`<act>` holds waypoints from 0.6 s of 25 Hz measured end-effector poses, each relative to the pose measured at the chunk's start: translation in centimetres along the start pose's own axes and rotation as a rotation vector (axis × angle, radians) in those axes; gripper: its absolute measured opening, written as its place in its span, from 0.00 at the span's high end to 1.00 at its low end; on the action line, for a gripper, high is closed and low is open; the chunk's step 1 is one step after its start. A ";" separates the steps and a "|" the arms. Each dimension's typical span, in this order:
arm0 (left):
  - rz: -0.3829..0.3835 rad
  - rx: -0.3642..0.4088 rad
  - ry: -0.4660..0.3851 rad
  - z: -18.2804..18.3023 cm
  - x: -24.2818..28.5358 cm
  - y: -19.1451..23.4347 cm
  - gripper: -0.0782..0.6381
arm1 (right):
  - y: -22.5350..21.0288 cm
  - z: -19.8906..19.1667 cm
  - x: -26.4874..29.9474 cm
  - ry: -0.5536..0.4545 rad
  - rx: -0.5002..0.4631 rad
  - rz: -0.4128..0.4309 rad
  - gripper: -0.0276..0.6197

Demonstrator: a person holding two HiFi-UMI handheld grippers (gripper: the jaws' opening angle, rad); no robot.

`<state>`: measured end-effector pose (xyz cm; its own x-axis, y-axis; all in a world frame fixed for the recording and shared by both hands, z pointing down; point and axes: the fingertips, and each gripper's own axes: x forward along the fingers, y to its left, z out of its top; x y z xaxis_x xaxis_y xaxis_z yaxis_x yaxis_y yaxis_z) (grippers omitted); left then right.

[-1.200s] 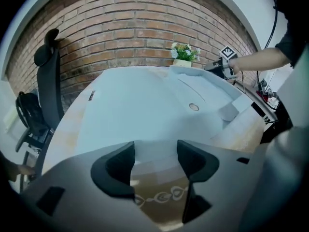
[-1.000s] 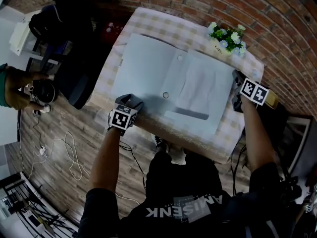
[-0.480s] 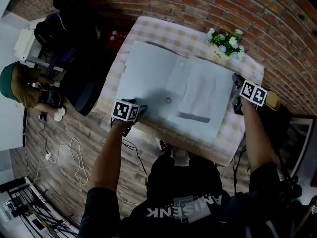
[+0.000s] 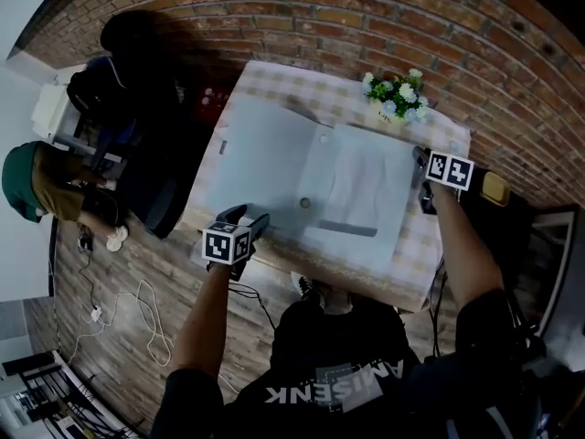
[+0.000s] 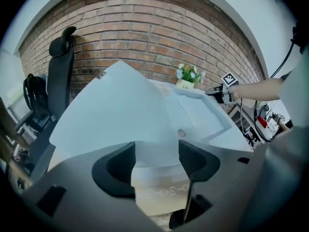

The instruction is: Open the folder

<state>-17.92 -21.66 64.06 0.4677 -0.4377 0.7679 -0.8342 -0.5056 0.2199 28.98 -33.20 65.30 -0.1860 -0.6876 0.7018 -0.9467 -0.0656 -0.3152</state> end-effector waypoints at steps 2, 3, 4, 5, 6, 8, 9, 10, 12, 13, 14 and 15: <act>-0.005 -0.002 -0.033 0.8 -1.1 -0.8 0.49 | 0.0 -0.3 -0.4 0.025 -0.023 -0.013 0.68; -0.013 -0.003 -0.052 1.3 -1.6 -1.3 0.50 | 0.1 -0.4 -0.7 0.035 -0.035 -0.020 0.68; -0.020 0.003 -0.074 1.8 -2.0 -1.7 0.50 | 0.3 -0.4 -1.0 0.036 -0.043 -0.022 0.68; -0.025 0.017 -0.096 2.4 -2.5 -2.1 0.50 | 0.5 -0.3 -1.4 0.028 -0.046 -0.020 0.68; -0.029 0.033 -0.117 3.0 -2.9 -2.5 0.50 | 0.8 -0.1 -1.8 0.016 -0.045 -0.014 0.68; -0.043 0.047 -0.161 4.3 -3.6 -3.4 0.50 | 1.1 0.4 -2.7 -0.003 -0.048 -0.007 0.68; -0.054 0.042 -0.189 5.0 -4.0 -3.9 0.50 | 1.2 0.6 -3.3 -0.009 -0.056 -0.010 0.68; -0.063 0.038 -0.218 5.7 -4.4 -4.3 0.50 | 1.4 0.8 -3.9 -0.015 -0.065 -0.009 0.68; -0.065 0.042 -0.258 6.5 -5.0 -5.0 0.50 | 2.1 1.1 -5.1 -0.024 -0.079 0.009 0.71; -0.067 0.049 -0.265 6.6 -5.2 -5.4 0.50 | 2.5 1.1 -5.7 -0.028 -0.083 0.023 0.72; -0.077 0.057 -0.267 6.7 -5.2 -5.8 0.50 | 2.9 1.0 -6.3 -0.031 -0.086 0.037 0.73; -0.095 0.064 -0.266 6.8 -5.2 -6.4 0.50 | 3.2 1.0 -7.0 -0.036 -0.087 0.047 0.73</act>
<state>-13.02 -21.17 54.56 0.6099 -0.5615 0.5592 -0.7671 -0.5956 0.2385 27.50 -29.33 58.75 -0.2227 -0.7138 0.6640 -0.9567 0.0292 -0.2895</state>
